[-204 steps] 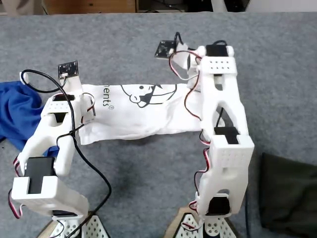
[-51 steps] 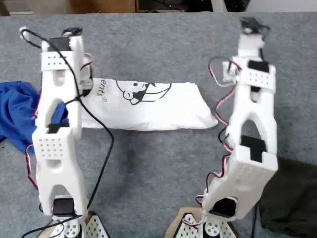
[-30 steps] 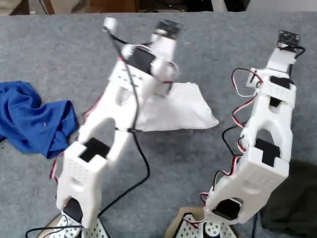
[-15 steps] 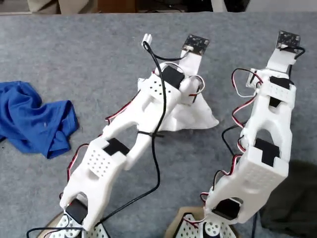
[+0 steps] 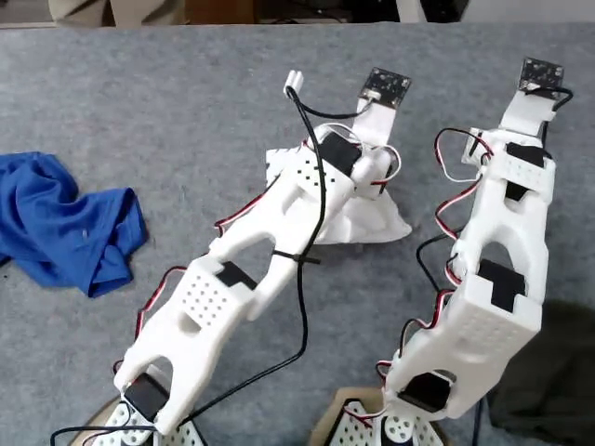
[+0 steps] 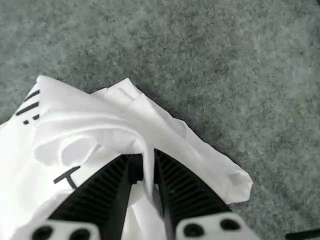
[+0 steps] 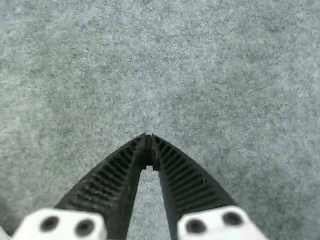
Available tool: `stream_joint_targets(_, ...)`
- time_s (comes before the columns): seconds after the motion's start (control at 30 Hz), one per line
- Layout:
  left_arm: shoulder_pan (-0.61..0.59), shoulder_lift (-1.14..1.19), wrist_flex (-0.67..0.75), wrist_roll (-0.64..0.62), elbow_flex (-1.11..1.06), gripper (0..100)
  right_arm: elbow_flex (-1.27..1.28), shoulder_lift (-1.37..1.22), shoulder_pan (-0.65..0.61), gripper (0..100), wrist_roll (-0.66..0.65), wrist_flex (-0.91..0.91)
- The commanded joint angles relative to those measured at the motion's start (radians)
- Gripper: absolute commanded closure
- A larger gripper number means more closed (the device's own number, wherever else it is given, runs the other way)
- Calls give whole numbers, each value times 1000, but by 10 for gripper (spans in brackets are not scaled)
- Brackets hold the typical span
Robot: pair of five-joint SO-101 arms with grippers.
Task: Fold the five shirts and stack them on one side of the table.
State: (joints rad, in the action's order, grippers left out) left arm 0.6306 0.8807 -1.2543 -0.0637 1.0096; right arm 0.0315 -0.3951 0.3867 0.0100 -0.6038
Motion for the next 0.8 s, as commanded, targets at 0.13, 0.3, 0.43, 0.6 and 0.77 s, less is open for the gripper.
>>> stream_joint_targets(0.13, -8, 18, -84, 0, 184, 802, -4, 19, 15, 993, 0, 20)
stream_joint_targets(0.3, -92, 18, -216, 6, 394, 778, -4, 19, 13, 993, 0, 20)
stream_joint_targets(0.43, -215, 27, -325, 6, 585, 809, -4, 19, -13, 993, -11, 15)
stream_joint_targets(0.6, -339, 30, -427, 2, 591, 950, -30, 45, -61, 993, -92, -34)
stream_joint_targets(0.77, -351, 30, -416, -5, 425, 981, -236, 171, -131, 990, -242, -417)
